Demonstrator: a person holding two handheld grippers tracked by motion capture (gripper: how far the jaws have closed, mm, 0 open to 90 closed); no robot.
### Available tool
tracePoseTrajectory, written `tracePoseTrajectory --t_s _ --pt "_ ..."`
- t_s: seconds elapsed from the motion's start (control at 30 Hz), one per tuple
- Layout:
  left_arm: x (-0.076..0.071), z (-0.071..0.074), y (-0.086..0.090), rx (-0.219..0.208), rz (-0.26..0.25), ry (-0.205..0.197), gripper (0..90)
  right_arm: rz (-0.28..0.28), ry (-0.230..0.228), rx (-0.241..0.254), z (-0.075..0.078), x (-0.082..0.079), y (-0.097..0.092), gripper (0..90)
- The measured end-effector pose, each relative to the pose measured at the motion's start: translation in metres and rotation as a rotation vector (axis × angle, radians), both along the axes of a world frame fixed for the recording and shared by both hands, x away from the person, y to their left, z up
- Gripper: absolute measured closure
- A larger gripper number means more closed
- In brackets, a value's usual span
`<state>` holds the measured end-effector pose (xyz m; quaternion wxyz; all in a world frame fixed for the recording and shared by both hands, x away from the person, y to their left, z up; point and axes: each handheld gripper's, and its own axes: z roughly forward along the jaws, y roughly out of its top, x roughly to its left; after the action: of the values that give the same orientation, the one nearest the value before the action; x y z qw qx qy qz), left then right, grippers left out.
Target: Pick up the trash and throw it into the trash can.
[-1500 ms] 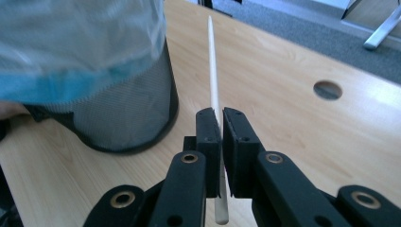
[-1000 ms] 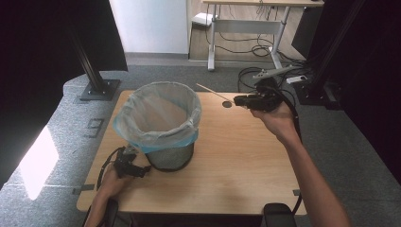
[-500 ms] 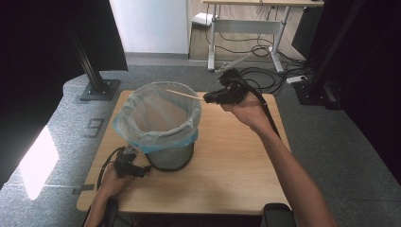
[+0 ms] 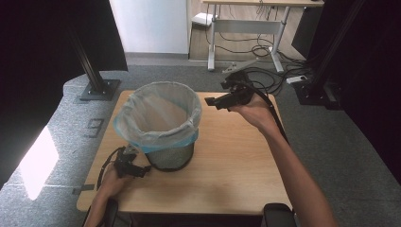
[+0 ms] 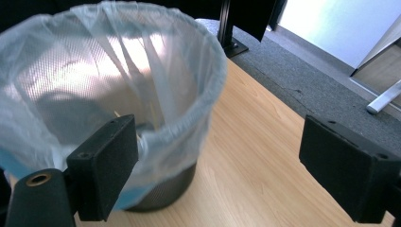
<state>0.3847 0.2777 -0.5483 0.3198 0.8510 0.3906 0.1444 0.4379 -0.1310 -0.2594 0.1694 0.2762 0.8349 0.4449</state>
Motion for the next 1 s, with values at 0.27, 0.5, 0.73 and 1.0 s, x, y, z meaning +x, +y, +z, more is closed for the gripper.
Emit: tracePoseTrajectory --t_s 0.27,0.5,0.73,1.0 --pt "0.000 0.000 0.000 0.000 0.001 0.000 0.0 -0.033 0.013 -0.012 -0.026 -0.005 -0.037 0.0" --pt "0.000 0.000 0.000 0.000 0.001 0.000 0.0 -0.094 0.024 -0.003 -0.051 -0.012 -0.066 0.0" --pt "0.000 0.000 -0.001 -0.005 0.007 -0.002 0.0 -0.139 0.019 -0.007 -0.076 -0.023 -0.089 0.0" --pt "0.000 0.000 0.000 -0.001 0.004 -0.001 0.0 -0.178 -0.002 -0.053 -0.109 -0.032 -0.105 0.0"
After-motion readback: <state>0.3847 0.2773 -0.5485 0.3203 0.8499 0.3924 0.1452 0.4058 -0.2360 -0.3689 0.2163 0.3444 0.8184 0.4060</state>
